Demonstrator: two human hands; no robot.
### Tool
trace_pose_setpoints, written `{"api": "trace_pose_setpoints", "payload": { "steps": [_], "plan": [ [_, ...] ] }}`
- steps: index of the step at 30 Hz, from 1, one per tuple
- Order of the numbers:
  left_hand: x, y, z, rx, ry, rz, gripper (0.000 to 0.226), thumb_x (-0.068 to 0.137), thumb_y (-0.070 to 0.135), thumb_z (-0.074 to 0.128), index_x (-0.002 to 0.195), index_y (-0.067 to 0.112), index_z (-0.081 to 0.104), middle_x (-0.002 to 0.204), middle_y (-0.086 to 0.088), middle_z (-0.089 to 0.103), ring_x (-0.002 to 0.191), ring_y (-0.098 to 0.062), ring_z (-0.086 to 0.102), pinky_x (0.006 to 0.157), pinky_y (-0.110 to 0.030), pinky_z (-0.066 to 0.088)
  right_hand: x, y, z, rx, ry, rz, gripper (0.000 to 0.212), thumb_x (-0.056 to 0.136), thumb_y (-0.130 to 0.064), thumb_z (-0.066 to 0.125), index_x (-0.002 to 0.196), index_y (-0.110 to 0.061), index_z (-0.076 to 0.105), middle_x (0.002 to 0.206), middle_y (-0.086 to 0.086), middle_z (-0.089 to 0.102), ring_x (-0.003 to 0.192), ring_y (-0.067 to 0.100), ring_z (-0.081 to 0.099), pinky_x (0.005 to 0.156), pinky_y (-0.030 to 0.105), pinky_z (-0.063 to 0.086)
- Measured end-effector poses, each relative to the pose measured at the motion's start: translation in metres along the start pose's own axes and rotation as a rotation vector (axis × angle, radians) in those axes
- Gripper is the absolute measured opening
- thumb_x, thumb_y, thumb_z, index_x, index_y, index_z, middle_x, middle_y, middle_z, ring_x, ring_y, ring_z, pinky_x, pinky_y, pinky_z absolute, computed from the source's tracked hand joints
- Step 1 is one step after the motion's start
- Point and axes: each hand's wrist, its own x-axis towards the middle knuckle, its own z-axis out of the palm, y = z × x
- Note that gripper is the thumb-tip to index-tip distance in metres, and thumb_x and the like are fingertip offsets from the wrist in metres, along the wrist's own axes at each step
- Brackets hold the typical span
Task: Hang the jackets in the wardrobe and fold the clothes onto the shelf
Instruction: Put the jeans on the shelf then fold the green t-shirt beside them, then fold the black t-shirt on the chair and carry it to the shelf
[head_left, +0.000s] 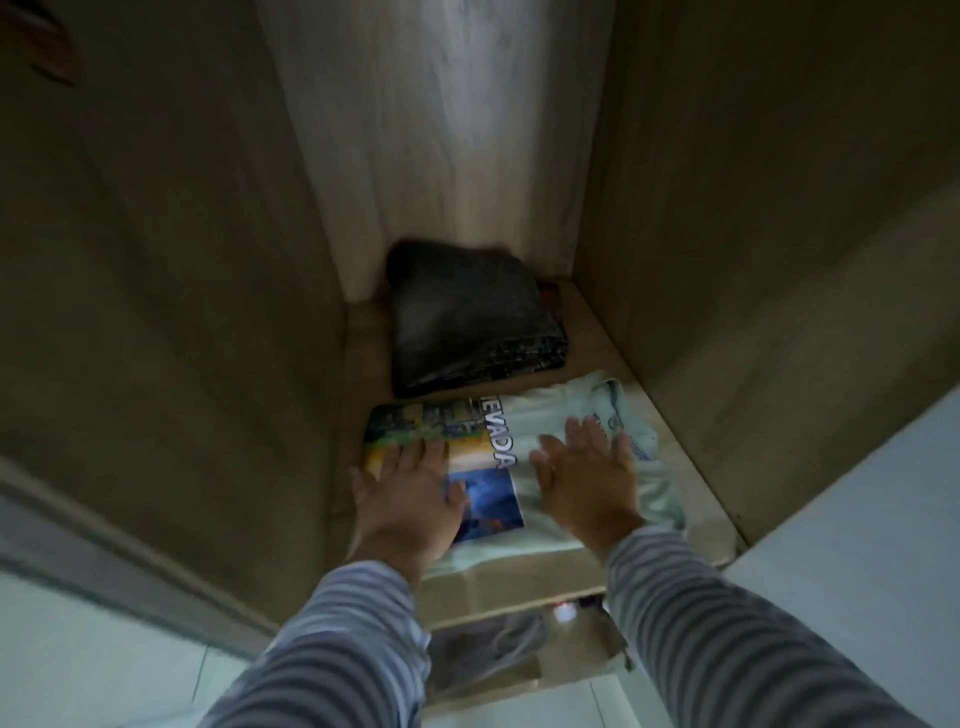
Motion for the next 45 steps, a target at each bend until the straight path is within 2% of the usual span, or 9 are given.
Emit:
{"api": "trace_pose_setpoints", "payload": {
  "steps": [3, 4, 8, 14, 20, 24, 32, 39, 45],
  "plan": [
    [-0.038, 0.006, -0.02, -0.031, -0.003, 0.005, 0.056, 0.094, 0.039, 0.04, 0.147, 0.029, 0.026, 0.155, 0.005, 0.027, 0.144, -0.017, 0.023, 0.116, -0.047, 0.023, -0.036, -0.005, -0.036, 0.0, -0.001, -0.018, 0.093, 0.075, -0.053, -0.018, 0.134, -0.025, 0.049, 0.15, 0.007, 0.035, 0.145, 0.023, 0.021, 0.116, 0.052, 0.012],
    [-0.053, 0.008, -0.028, -0.046, -0.004, -0.001, 0.054, 0.094, 0.038, 0.04, 0.146, 0.028, 0.029, 0.154, 0.004, 0.03, 0.143, -0.018, 0.026, 0.115, -0.044, 0.026, -0.05, -0.007, -0.047, 0.002, 0.006, -0.03, 0.093, 0.075, -0.053, -0.017, 0.131, -0.024, 0.051, 0.146, 0.006, 0.041, 0.142, 0.023, 0.025, 0.116, 0.051, 0.014],
    [-0.12, 0.009, -0.06, -0.163, -0.027, -0.019, 0.044, 0.092, 0.037, 0.043, 0.135, 0.031, 0.046, 0.141, 0.0, 0.048, 0.132, -0.02, 0.042, 0.106, -0.037, 0.04, -0.117, -0.014, -0.093, 0.007, -0.073, -0.047, 0.051, 0.101, -0.043, 0.017, 0.132, -0.023, 0.051, 0.145, 0.004, 0.042, 0.142, 0.022, 0.026, 0.117, 0.051, 0.013],
    [-0.232, 0.006, -0.117, -0.125, -0.032, -0.139, 0.038, 0.094, 0.037, 0.044, 0.129, 0.027, 0.051, 0.132, -0.004, 0.055, 0.121, -0.025, 0.053, 0.098, -0.036, 0.045, -0.202, -0.036, -0.153, -0.022, -0.136, -0.149, 0.049, 0.101, -0.043, 0.018, 0.136, -0.024, 0.047, 0.143, 0.004, 0.043, 0.139, 0.025, 0.029, 0.115, 0.052, 0.016],
    [-0.345, -0.009, -0.152, -0.182, 0.074, -0.328, 0.035, 0.094, 0.033, 0.042, 0.127, 0.029, 0.055, 0.132, -0.002, 0.055, 0.122, -0.024, 0.049, 0.101, -0.04, 0.043, -0.267, -0.089, -0.199, 0.01, -0.045, -0.439, 0.041, 0.098, -0.039, 0.031, 0.123, -0.022, 0.058, 0.132, 0.006, 0.055, 0.121, 0.028, 0.051, 0.099, 0.039, 0.04],
    [-0.435, -0.032, -0.159, -0.225, 0.143, -0.49, 0.035, 0.094, 0.029, 0.04, 0.127, 0.028, 0.054, 0.136, 0.001, 0.052, 0.126, -0.022, 0.046, 0.101, -0.04, 0.04, -0.326, -0.13, -0.214, 0.007, -0.079, -0.621, 0.032, 0.095, -0.027, 0.038, 0.118, -0.022, 0.06, 0.127, 0.008, 0.057, 0.117, 0.032, 0.053, 0.096, 0.041, 0.045],
    [-0.633, -0.103, -0.152, -0.275, 0.239, -0.907, 0.036, 0.094, 0.029, 0.038, 0.125, 0.026, 0.056, 0.135, -0.002, 0.054, 0.124, -0.025, 0.049, 0.103, -0.042, 0.042, -0.467, -0.237, -0.203, -0.004, -0.199, -1.023, 0.034, 0.096, -0.028, 0.037, 0.126, -0.026, 0.055, 0.134, 0.002, 0.052, 0.122, 0.026, 0.049, 0.099, 0.037, 0.041],
    [-0.789, -0.156, -0.125, -0.343, 0.292, -1.195, 0.037, 0.094, 0.023, 0.038, 0.126, 0.025, 0.058, 0.132, -0.003, 0.056, 0.121, -0.027, 0.052, 0.1, -0.043, 0.044, -0.604, -0.335, -0.173, -0.074, -0.27, -1.319, 0.035, 0.097, -0.027, 0.037, 0.127, -0.021, 0.055, 0.131, 0.008, 0.053, 0.121, 0.03, 0.05, 0.102, 0.04, 0.042],
    [-0.917, -0.212, -0.094, -0.397, 0.284, -1.361, 0.018, 0.094, 0.02, 0.038, 0.094, 0.021, 0.057, 0.118, -0.004, 0.062, 0.107, -0.026, 0.056, 0.092, -0.042, 0.049, -0.725, -0.413, -0.133, -0.097, -0.328, -1.476, 0.033, 0.096, -0.024, 0.039, 0.121, -0.02, 0.06, 0.129, 0.006, 0.057, 0.119, 0.028, 0.053, 0.101, 0.04, 0.044]
  ]
}}
